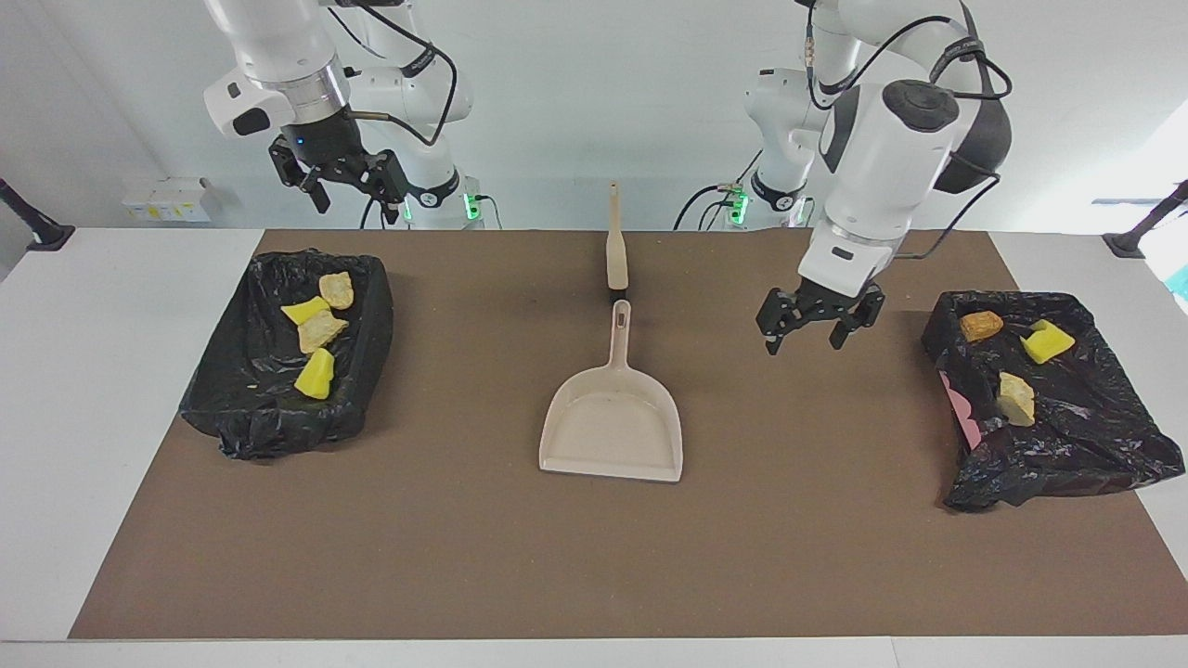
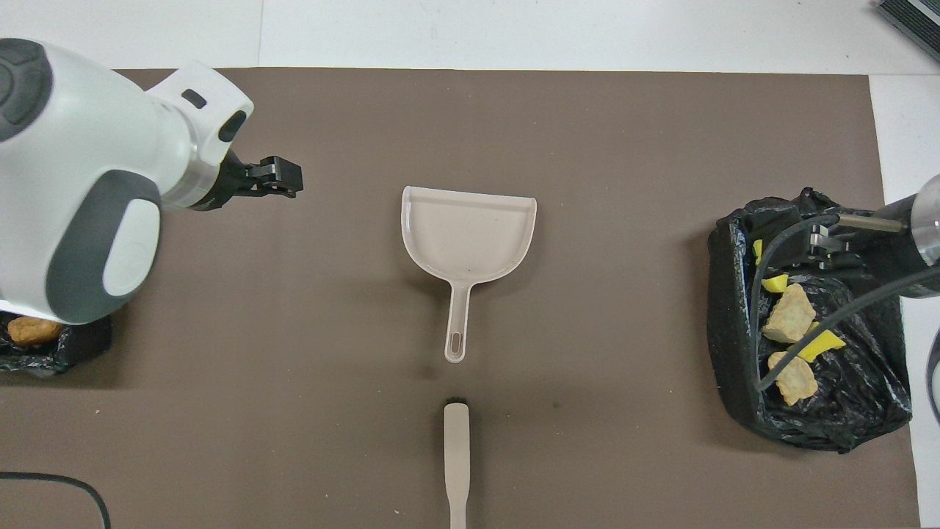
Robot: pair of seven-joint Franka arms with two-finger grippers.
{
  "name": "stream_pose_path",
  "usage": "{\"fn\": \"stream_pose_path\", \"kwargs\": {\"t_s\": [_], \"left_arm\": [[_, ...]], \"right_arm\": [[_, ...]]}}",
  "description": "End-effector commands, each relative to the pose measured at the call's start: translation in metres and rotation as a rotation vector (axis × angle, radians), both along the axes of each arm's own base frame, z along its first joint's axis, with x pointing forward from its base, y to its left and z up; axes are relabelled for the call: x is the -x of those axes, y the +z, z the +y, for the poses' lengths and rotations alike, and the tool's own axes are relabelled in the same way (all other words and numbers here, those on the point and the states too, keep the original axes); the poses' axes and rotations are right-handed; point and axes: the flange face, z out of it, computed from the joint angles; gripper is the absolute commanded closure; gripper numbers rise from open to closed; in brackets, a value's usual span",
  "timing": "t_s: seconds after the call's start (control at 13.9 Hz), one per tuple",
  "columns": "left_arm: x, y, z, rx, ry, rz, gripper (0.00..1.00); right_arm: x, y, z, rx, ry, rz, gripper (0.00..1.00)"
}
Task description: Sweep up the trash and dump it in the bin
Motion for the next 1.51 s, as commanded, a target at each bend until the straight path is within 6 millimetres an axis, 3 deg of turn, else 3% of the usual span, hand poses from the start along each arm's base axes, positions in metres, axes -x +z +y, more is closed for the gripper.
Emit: {"fn": "stream_pose_path", "kwargs": {"t_s": [0.0,0.36,0.43,0.5,0.58,1.08,1.44], "left_arm": [[-0.003,0.011,0.037,0.004,-0.060,0.048,0.00],[0.004,0.026,0.120,0.009,-0.168,0.100,0.00],[0.010,0.037,0.131,0.010,-0.183,0.092,0.00],[0.018,0.055,0.133,0.001,-0.183,0.063,0.00],[0.023,0.060,0.134,-0.001,-0.184,0.059,0.00],[0.068,0.071,0.141,-0.035,-0.228,0.100,0.00],[0.073,0.095,0.147,-0.087,-0.256,0.135,0.00]], "right_arm": [[0.000,0.003,-0.007,0.007,0.021,-0.010,0.00],[0.000,0.003,-0.008,0.005,0.016,-0.011,0.00],[0.000,0.003,-0.009,0.007,0.015,-0.010,0.00],[0.000,0.003,-0.010,0.007,0.015,-0.010,0.00],[0.000,0.003,-0.010,0.008,0.015,-0.010,0.00],[-0.001,0.003,-0.015,0.007,0.004,-0.010,0.00],[-0.001,0.003,-0.015,0.005,0.003,-0.010,0.00]]}}
